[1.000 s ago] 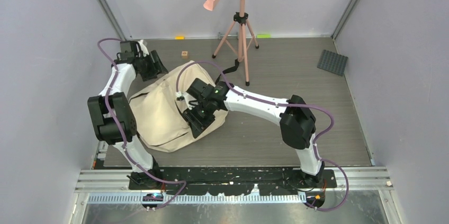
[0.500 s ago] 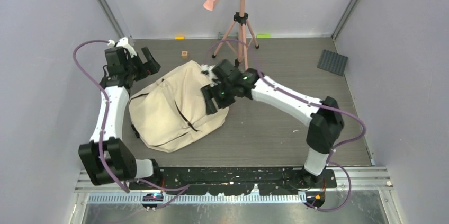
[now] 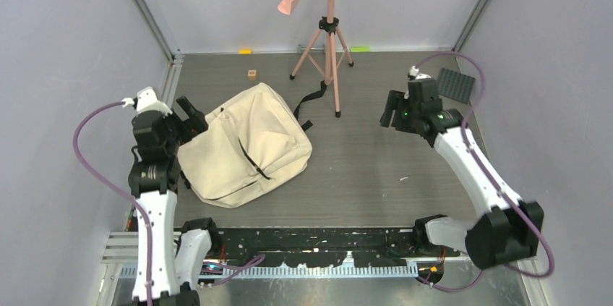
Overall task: Pack the student bag
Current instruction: Reset both arms
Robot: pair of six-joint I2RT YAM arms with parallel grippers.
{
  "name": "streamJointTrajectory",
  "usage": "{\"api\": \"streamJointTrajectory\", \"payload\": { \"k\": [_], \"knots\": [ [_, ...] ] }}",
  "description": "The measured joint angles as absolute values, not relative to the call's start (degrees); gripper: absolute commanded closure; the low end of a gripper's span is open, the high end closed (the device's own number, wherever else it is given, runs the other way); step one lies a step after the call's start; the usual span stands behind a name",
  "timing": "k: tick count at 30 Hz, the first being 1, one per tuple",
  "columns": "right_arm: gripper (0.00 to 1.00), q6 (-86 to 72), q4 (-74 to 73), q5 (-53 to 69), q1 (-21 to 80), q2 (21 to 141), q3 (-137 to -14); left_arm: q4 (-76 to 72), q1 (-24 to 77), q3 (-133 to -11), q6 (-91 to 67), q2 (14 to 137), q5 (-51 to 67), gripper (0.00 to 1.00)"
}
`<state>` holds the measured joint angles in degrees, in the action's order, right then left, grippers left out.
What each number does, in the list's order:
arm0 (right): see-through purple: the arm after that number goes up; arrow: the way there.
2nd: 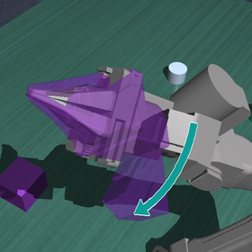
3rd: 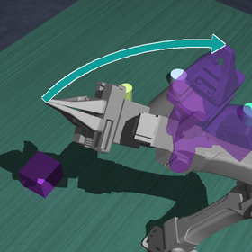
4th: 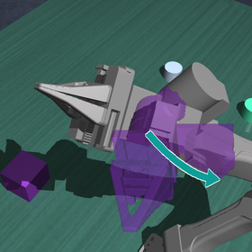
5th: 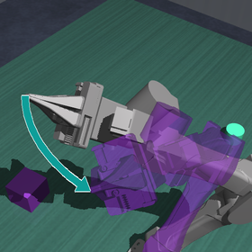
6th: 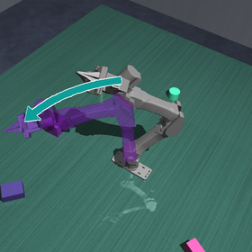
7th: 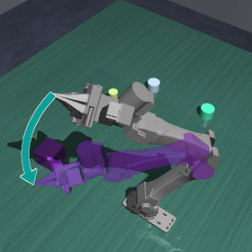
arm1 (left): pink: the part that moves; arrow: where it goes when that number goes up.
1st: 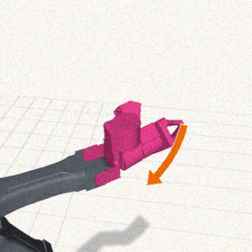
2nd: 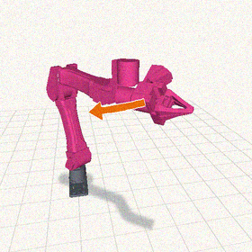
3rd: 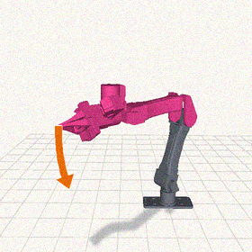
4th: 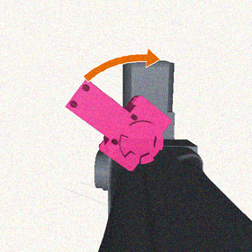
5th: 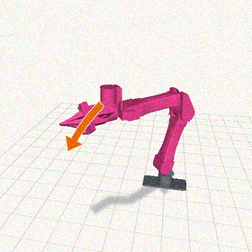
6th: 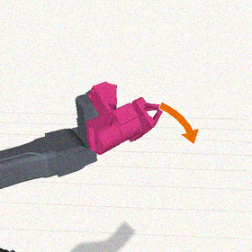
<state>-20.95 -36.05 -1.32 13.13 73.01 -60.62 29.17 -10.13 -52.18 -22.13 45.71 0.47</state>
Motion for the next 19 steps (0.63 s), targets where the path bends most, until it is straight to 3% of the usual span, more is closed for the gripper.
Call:
{"api": "streamJointTrajectory", "payload": {
  "k": [9, 19],
  "knots": [
    [0.23, -17.4, -28.3, -11.4, 12.0, 50.6, -54.0, 35.6, -10.1, -51.3, -22.1, 31.3, -2.9, 0.00],
    [0.23, -17.2, -27.0, -13.5, 12.0, 51.4, -51.1, 39.8, -10.1, -50.7, -20.9, 32.2, -4.0, 0.00]
  ]
}}
